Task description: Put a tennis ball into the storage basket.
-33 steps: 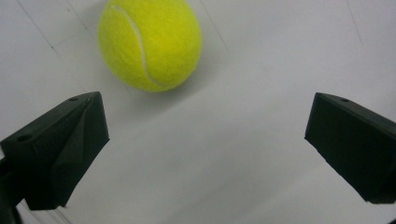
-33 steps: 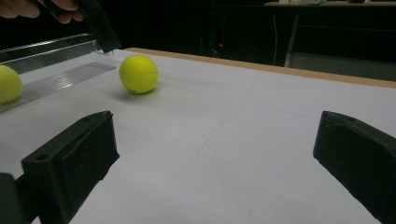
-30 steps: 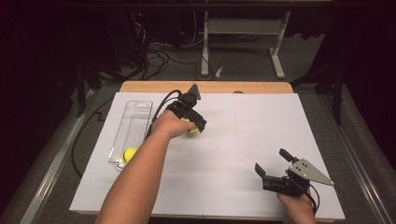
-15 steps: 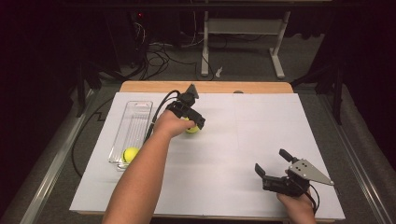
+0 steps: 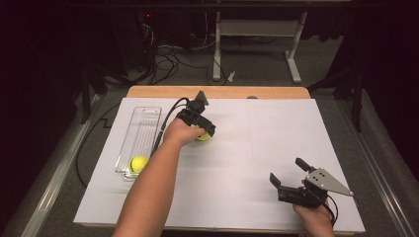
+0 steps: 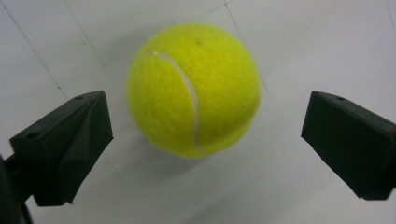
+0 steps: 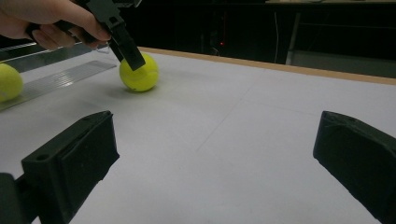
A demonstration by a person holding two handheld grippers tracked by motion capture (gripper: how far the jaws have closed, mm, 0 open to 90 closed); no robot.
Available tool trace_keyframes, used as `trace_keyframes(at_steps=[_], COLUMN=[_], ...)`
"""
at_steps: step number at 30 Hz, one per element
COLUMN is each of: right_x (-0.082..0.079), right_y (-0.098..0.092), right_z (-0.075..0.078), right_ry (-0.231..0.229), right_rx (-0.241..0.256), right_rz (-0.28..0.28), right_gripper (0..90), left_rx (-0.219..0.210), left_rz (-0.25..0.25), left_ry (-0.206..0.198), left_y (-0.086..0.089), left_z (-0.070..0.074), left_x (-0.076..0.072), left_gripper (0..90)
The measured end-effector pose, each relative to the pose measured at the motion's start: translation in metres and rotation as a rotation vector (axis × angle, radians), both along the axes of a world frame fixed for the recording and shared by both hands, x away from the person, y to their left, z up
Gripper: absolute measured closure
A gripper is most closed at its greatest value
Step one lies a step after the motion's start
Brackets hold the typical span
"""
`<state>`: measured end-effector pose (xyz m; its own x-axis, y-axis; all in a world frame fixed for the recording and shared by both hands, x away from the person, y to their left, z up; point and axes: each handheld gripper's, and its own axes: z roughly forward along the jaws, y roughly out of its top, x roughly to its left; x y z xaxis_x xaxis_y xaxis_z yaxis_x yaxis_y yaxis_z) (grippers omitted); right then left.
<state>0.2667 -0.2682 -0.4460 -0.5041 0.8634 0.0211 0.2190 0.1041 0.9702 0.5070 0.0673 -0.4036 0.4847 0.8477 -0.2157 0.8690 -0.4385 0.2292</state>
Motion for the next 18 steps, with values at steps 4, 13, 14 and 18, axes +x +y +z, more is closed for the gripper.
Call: trace_keyframes(at_steps=[4, 13, 14, 18], right_x=[0.0003, 0.0001, 0.0001, 0.0001], right_y=[-0.0001, 0.0002, 0.0003, 0.0003], right_z=[-0.0005, -0.0005, -0.0004, -0.0003], right_ry=[0.003, 0.002, 0.001, 0.001], right_rx=[-0.001, -0.003, -0.003, -0.003], right_rz=[0.001, 0.003, 0.005, 0.005], right_gripper=[0.4, 0.4, 0.4, 0.4], left_rx=[-0.005, -0.017, -0.016, -0.002], left_rz=[0.015, 0.015, 0.015, 0.008], left_ry=[-0.006, 0.006, 0.007, 0.006], left_y=[0.0011, 0.002, 0.0017, -0.0004], left_z=[-0.0023, -0.0071, -0.0075, -0.0085], left_x=[0.002, 0.0032, 0.0031, 0.0026], left_gripper=[6.3, 14.9, 15.4, 19.2])
